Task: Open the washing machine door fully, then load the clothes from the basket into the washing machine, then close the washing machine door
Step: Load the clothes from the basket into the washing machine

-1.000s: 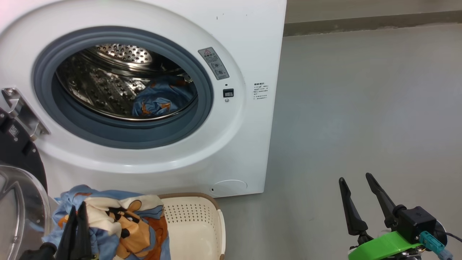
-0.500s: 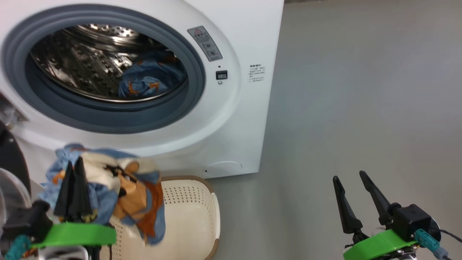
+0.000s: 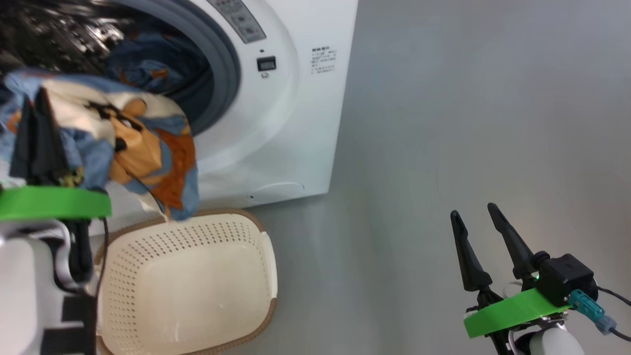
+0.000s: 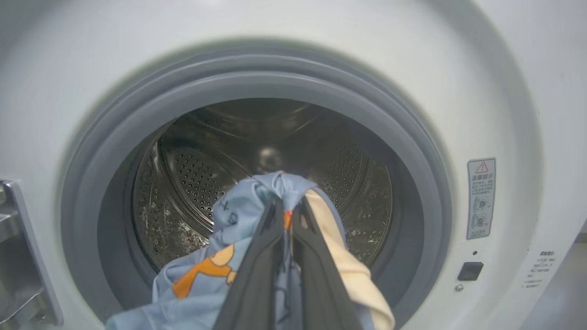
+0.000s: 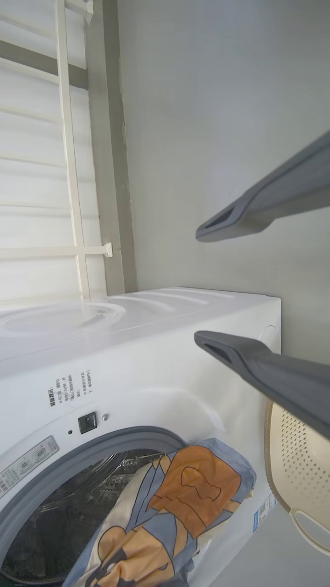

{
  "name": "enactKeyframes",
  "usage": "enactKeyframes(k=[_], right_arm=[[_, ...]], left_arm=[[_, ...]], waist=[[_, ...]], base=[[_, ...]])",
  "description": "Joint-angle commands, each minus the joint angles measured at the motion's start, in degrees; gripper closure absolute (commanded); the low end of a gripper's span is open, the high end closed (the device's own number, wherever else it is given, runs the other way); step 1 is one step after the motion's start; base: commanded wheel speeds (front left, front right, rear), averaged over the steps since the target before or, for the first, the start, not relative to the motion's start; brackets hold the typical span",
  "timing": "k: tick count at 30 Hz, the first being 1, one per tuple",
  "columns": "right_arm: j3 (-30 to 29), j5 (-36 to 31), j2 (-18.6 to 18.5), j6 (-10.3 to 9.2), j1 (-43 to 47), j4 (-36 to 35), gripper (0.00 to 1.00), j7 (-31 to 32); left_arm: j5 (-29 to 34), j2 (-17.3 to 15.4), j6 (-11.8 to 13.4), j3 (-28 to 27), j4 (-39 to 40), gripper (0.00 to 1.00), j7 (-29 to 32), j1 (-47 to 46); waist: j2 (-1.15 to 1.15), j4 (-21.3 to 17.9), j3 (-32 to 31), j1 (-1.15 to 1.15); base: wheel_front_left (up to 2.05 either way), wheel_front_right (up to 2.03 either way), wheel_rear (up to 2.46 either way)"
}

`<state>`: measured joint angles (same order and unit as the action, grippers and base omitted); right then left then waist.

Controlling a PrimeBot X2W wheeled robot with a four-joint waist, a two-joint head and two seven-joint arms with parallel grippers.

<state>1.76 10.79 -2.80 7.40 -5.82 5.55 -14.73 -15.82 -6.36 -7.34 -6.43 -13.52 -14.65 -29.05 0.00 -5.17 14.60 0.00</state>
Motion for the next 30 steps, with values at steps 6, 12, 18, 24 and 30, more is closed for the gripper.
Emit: enactKeyframes(k=[6, 12, 18, 24, 30], right_arm=[[2.3, 1.1, -0.1, 0.09, -2.7, -2.6, 0.0, -0.3], [2.6, 2.2, -0.1, 0.09, -3.9, -3.6, 0.0, -0.3], [4.2, 3.7, -0.1, 0.09, -5.1, -3.8, 0.0, -0.3], [5.6, 5.8, -0.1, 0.09, -5.6, -3.5, 0.0, -0.3], [6.3, 6.8, -0.1, 0.09, -5.7, -3.0, 0.0, -0.3]], left_arm=[[-1.7, -5.0, -0.1, -0.6, -3.2, 1.0, -0.3, -8.8], [-2.7, -8.2, -0.1, 1.1, -9.6, 1.0, -0.3, -15.8], [-3.8, -12.3, -0.1, 6.0, -19.0, 1.0, 1.0, -24.6], [-4.8, -14.6, -0.1, 9.5, -24.4, 1.0, 4.2, -32.0], [-7.4, -15.1, -0.1, 14.7, -28.4, 1.0, 9.6, -39.6]], waist=[[0.0, -4.1, 8.8, 0.0], [0.0, -5.5, 14.3, 0.0], [0.0, -6.9, 18.5, 0.0], [0.0, -8.1, 20.4, 0.0], [0.0, -9.0, 22.3, 0.0]], base=[[0.0, 0.0, 0.0], [0.0, 0.0, 0.0], [0.0, 0.0, 0.0], [0.0, 0.0, 0.0], [0.0, 0.0, 0.0]])
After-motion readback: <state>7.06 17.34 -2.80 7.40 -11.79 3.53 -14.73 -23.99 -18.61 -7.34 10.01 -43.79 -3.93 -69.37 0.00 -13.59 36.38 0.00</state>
